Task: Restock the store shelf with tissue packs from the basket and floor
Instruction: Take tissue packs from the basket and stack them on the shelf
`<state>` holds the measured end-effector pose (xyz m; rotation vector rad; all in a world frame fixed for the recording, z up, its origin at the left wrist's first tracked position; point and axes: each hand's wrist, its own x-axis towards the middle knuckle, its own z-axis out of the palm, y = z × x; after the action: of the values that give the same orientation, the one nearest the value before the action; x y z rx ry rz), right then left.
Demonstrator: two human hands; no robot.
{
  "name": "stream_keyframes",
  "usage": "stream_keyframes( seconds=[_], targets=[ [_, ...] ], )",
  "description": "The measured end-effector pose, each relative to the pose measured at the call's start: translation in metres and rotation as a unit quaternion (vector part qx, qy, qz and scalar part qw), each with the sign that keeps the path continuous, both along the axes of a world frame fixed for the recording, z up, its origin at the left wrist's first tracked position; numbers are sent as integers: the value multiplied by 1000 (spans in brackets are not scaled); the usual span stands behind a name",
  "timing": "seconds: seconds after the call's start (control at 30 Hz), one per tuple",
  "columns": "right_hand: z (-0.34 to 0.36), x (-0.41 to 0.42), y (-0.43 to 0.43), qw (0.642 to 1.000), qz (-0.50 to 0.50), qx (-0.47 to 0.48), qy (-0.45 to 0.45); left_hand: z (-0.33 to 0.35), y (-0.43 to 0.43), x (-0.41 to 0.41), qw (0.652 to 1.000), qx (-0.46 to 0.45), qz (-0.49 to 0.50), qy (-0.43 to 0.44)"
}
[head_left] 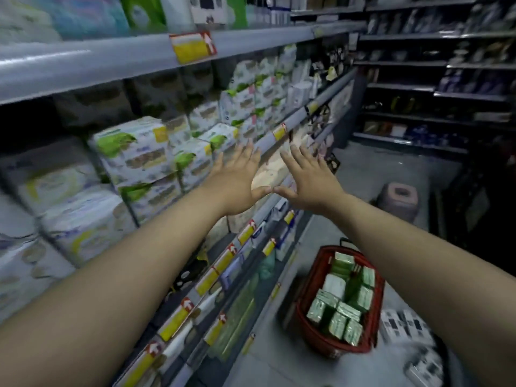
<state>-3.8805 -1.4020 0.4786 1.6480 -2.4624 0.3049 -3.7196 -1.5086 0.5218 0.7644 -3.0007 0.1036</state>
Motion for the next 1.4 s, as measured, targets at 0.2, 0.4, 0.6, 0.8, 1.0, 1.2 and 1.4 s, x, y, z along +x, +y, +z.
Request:
stream_keyframes(
  seconds=[0.2,0.4,0.6,0.8,1.0,1.2,1.4],
  targets=[
    [-84,-105,11,994,-49,68,-72,-86,-13,-126,997,50,-26,-60],
    [-183,-200,30,973,-92,156,-145,-191,-13,-229,980,124,-39,-148],
    [-277,-254,58,944,-119,213,-222,-290,-13,-292,962,165,-61,-211],
    [-383,-266,81,906,-153,261,-296,-400,-2,-327,934,214,-104,-265],
    [-495,-254,97,867,-174,302,-356,-525,12,-335,907,254,-158,-296],
    [-605,-225,109,832,-195,319,-410,-646,42,-311,855,363,-181,-323],
    [-687,-201,112,801,-220,339,-442,-736,70,-292,821,406,-166,-364]
  ],
)
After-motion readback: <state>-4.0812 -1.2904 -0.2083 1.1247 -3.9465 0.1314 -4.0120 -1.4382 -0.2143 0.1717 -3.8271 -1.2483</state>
